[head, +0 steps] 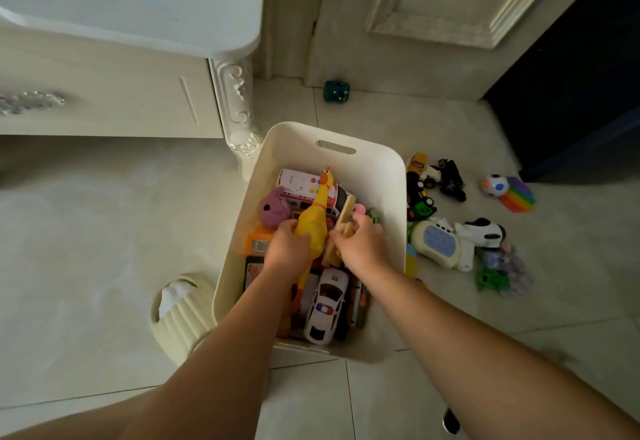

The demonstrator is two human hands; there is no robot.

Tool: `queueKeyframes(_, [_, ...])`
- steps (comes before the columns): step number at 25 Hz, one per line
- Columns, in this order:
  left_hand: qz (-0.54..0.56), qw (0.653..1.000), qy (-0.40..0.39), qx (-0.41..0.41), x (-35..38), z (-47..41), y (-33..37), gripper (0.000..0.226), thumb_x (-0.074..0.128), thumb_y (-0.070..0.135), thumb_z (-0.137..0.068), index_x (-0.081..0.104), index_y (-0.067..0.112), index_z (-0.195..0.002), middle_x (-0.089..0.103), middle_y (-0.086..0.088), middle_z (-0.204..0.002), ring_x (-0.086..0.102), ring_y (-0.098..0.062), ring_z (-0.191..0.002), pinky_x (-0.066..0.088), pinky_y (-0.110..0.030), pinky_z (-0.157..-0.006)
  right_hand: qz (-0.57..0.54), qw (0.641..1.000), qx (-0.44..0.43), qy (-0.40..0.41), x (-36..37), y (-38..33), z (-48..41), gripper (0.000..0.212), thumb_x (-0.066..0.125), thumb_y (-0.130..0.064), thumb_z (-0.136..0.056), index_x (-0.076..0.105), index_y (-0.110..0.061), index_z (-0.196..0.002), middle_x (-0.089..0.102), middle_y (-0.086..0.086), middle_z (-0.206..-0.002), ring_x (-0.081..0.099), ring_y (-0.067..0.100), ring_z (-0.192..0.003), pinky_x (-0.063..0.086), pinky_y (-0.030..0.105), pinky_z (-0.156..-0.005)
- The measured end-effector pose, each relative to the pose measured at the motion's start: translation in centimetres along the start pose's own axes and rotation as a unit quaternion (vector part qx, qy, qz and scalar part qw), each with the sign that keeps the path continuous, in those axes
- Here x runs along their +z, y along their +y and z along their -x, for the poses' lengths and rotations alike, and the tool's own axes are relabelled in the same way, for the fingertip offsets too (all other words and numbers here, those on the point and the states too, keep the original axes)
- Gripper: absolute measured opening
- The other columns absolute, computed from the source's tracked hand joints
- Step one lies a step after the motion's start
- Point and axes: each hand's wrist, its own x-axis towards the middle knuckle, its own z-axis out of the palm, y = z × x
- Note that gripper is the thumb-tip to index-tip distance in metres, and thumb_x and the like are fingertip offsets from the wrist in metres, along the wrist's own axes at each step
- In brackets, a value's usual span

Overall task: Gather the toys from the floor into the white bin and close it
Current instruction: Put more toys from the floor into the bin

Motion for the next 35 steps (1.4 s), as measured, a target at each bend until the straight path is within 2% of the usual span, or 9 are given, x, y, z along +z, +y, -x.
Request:
queueKeyframes(6, [0.07, 0.995, 0.064, -0.014, -0.4, 0.3, -1.4, 0.044, 0.053, 0.018, -0.091, 0.047, 0.016, -0.135, 0.057, -0.01, -0.13, 0.054, -0.029, -0.114, 0.04, -0.031, -0.085, 0.137, 0.969, -0.174, -0.109, 1.9, 0.7, 2.5, 0.065, 0.049, 0.001, -0.092, 0.024, -0.011, -0.15, 0.002, 0.01, -0.161, 0.016, 0.03, -0.147, 0.029, 0.037, -0.115])
queueKeyframes(11, [0.077, 0.995, 0.066, 0.002, -1.5, -0.2, -1.1, 0.042, 0.057, 0.021, -0.09, 0.052, 0.017, -0.132, 0.061, -0.007, -0.123, 0.052, -0.018, -0.097, 0.041, -0.028, -0.08, 0.271, 0.931, -0.162, -0.184, 2.8, 1.4, 2.1, 0.081, 0.05, 0.0, -0.091, 0.001, -0.011, -0.154, -0.02, 0.01, -0.16, -0.008, 0.033, -0.148, 0.017, 0.046, -0.12])
queueKeyframes(15, [0.05, 0.997, 0.061, -0.002, -2.4, 0.0, -1.0, 0.045, 0.057, 0.022, -0.091, 0.05, 0.016, -0.135, 0.059, -0.006, -0.128, 0.056, -0.024, -0.112, 0.043, -0.031, -0.087, 0.22, 0.941, -0.155, -0.207, 2.4, 1.3, 1.6, 0.071, 0.047, 0.003, -0.089, 0.018, -0.01, -0.153, -0.009, 0.008, -0.162, 0.006, 0.032, -0.149, 0.02, 0.045, -0.119])
queueKeyframes(19, [0.044, 0.998, 0.022, -0.029, -2.9, -0.2, -1.2, 0.049, 0.058, 0.022, -0.091, 0.046, 0.019, -0.138, 0.058, -0.006, -0.129, 0.058, -0.026, -0.112, 0.052, -0.037, -0.089, -0.001, 0.988, -0.113, -0.106, 0.6, 1.1, 2.3, 0.046, 0.039, -0.005, -0.096, 0.042, -0.015, -0.142, 0.041, 0.009, -0.146, 0.047, 0.025, -0.126, 0.043, 0.034, -0.101])
queueKeyframes(22, [0.121, 0.988, -0.04, -0.082, -2.4, 0.2, -1.3, 0.054, 0.061, 0.013, -0.089, 0.044, 0.019, -0.139, 0.06, -0.009, -0.125, 0.063, -0.03, -0.105, 0.057, -0.047, -0.085, -0.1, 0.975, -0.072, -0.185, -0.7, 0.9, 3.0, 0.045, 0.043, -0.025, -0.1, 0.037, -0.027, -0.145, 0.048, 0.003, -0.142, 0.056, 0.017, -0.105, 0.048, 0.023, -0.079])
queueKeyframes(25, [0.178, 0.976, -0.092, -0.087, -1.7, 1.6, -0.7, 0.051, 0.062, 0.001, -0.086, 0.048, 0.019, -0.132, 0.066, -0.01, -0.105, 0.069, -0.026, -0.085, 0.061, -0.038, -0.066, -0.185, 0.944, -0.045, -0.269, -0.8, 1.1, 3.4, 0.068, 0.061, -0.042, -0.09, 0.026, -0.036, -0.148, 0.044, -0.002, -0.145, 0.051, 0.02, -0.123, 0.049, 0.034, -0.097])
queueKeyframes(29, [0.208, 0.951, -0.192, -0.127, -2.8, 2.4, -0.9, 0.036, 0.058, 0.002, -0.087, 0.057, 0.014, -0.122, 0.071, -0.011, -0.103, 0.07, -0.028, -0.092, 0.059, -0.045, -0.079, -0.173, 0.948, -0.041, -0.264, -1.2, 2.0, 3.5, 0.081, 0.073, -0.028, -0.083, 0.026, -0.033, -0.148, 0.041, 0.0, -0.147, 0.047, 0.019, -0.124, 0.048, 0.034, -0.097])
queueKeyframes(31, [0.11, 0.959, -0.227, -0.129, -3.9, 3.0, -0.2, 0.017, 0.056, 0.015, -0.09, 0.064, 0.011, -0.105, 0.072, -0.011, -0.1, 0.069, -0.026, -0.096, 0.056, -0.045, -0.087, -0.137, 0.949, -0.059, -0.276, -1.8, 2.2, 3.6, 0.077, 0.071, -0.011, -0.082, 0.032, -0.033, -0.145, 0.045, 0.002, -0.142, 0.05, 0.017, -0.113, 0.05, 0.032, -0.09])
queueKeyframes(35, [-0.076, 0.981, -0.158, -0.086, -5.9, 3.5, 3.6, 0.026, 0.051, 0.03, -0.096, 0.061, 0.006, -0.093, 0.066, -0.008, -0.075, 0.064, -0.019, -0.064, 0.056, -0.03, -0.059, -0.027, 0.946, -0.114, -0.303, -3.2, 1.2, 3.7, 0.077, 0.063, -0.005, -0.077, 0.035, -0.034, -0.142, 0.047, 0.001, -0.138, 0.054, 0.021, -0.112, 0.053, 0.03, -0.081])
